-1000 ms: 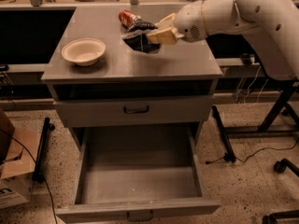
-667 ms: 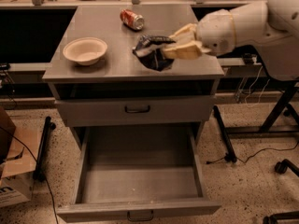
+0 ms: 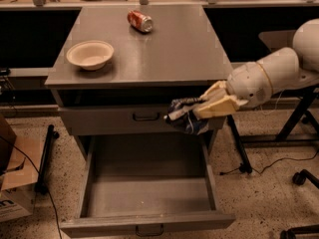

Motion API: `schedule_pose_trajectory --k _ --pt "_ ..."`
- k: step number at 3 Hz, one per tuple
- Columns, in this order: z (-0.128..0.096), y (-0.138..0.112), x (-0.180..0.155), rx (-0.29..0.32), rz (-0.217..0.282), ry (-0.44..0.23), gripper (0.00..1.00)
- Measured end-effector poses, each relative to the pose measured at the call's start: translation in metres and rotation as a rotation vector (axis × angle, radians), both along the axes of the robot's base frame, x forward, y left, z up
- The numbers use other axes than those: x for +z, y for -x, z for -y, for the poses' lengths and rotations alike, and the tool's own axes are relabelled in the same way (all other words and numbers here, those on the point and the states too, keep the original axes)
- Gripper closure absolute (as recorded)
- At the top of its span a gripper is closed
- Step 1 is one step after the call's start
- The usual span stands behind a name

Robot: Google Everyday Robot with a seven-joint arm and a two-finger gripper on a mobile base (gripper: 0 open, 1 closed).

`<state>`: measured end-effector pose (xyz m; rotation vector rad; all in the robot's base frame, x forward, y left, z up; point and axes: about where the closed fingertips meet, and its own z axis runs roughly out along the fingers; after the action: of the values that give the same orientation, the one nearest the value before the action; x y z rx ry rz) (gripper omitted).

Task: Place blue chip bag into middle drawer

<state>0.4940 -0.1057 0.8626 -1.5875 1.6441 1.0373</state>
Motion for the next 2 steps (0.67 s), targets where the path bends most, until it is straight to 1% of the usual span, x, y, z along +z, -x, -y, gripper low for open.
schedule_pose_trajectory --k 1,2 --pt "-0.011 0.036 -0.067 0.057 -0.206 0.042 1.00" --pt "-0.032 0.066 -0.136 0.064 -0.412 0.060 1.00"
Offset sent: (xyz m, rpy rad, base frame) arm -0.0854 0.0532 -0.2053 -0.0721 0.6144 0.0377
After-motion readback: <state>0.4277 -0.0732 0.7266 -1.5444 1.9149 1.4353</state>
